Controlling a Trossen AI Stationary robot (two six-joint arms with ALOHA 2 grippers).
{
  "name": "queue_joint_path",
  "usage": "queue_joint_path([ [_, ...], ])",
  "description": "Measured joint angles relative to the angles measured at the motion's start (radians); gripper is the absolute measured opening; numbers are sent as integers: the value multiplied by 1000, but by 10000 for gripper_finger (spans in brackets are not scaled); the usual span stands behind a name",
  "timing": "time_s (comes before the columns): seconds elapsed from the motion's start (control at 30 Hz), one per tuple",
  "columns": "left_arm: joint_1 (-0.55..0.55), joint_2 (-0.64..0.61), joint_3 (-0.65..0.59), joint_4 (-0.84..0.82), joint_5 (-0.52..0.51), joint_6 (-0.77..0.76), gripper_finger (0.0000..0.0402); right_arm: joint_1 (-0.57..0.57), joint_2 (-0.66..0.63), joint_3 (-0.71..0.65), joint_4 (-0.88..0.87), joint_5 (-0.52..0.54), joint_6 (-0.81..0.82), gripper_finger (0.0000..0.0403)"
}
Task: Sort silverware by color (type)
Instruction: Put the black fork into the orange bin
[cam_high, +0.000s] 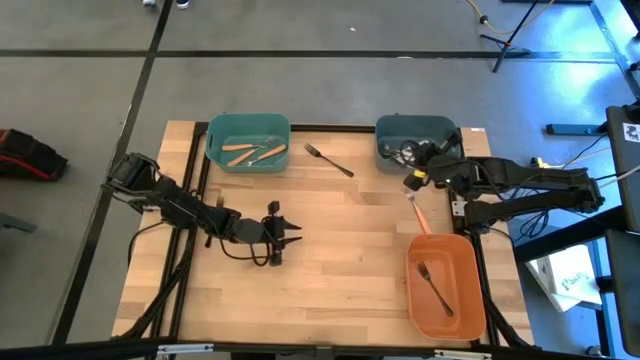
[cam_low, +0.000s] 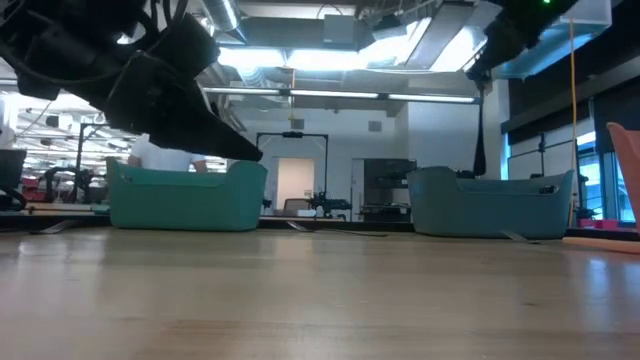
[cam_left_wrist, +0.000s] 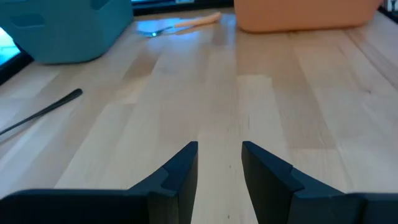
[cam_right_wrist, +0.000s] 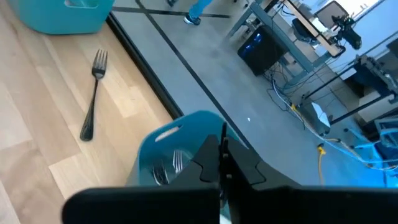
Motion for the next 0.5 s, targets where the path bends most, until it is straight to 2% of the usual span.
queue_joint_path([
  [0.2, -1, 0, 0, 26, -9, -4, 119, 1, -108, -75, -1, 1, 54, 0],
  [0.5, 12, 0, 1, 81, -46, 54, 119, 0, -187, -82, -17, -42, 72, 0],
])
